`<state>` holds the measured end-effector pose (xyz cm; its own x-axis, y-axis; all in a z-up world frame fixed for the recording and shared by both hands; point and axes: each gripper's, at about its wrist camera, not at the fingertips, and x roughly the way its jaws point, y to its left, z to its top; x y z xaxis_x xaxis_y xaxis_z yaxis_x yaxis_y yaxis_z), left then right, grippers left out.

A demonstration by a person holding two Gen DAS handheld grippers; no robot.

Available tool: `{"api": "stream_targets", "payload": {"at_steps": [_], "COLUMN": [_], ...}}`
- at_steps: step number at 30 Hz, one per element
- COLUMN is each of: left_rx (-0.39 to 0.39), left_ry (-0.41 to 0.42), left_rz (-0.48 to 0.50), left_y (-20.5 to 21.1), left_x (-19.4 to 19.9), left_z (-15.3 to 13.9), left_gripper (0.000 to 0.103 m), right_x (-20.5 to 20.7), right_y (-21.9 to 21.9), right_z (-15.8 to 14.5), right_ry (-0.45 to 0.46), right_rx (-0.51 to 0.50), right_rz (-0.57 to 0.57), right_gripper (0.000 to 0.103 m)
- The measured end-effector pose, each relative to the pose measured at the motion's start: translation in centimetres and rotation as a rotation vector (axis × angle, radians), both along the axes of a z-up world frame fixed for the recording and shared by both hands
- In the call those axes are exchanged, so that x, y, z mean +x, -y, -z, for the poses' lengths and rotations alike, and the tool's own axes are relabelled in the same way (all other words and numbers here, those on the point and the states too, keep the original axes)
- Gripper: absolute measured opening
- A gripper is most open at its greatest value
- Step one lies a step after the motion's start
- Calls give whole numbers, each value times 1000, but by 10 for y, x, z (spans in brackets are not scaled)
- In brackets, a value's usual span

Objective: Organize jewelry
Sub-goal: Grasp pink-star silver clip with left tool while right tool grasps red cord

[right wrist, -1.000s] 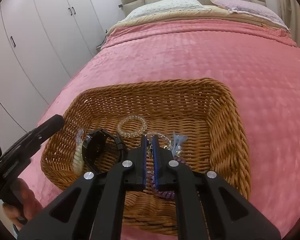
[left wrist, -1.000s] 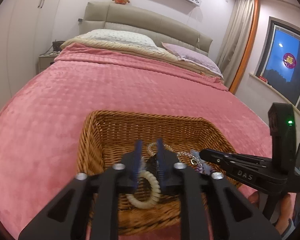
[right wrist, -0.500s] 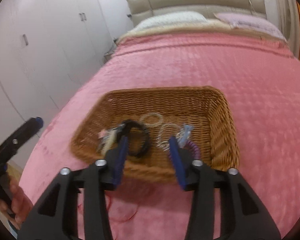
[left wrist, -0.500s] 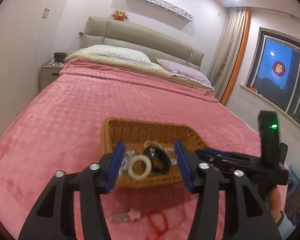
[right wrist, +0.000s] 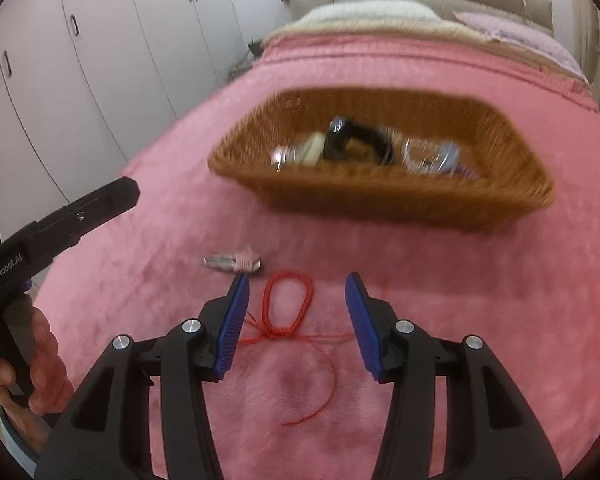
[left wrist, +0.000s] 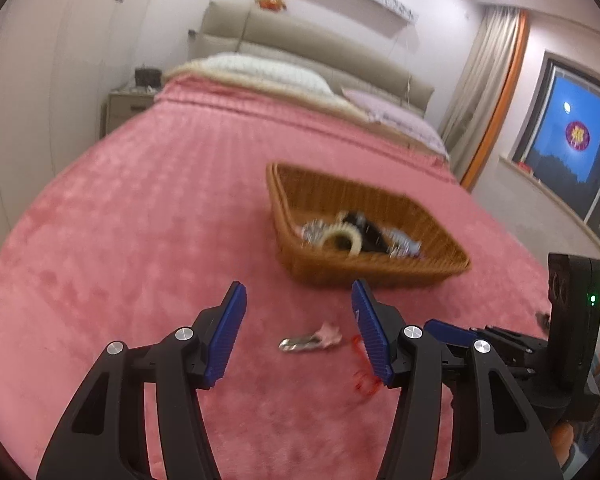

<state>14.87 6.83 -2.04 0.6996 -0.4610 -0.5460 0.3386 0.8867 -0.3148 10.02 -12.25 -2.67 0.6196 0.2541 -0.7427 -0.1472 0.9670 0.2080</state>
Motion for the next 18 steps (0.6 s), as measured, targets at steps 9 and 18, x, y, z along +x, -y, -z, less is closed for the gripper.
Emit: {"api": "stream_targets", "payload": {"at_steps": [9,18], "left_rx": [36,166], "left_ry": [-109,-181], "left_rz": [34,152], "left_y": [4,42], "left_x": [20,35], "left_z": [35,53], "left_gripper": [53,53], "right_x": [10,8], "right_y": [-22,-17], "right_z": [24,29], "right_ry": [-78,-84], "right_rx": [-88,-170], "right_rz": [-23,8], "right_gripper": [26,8]}}
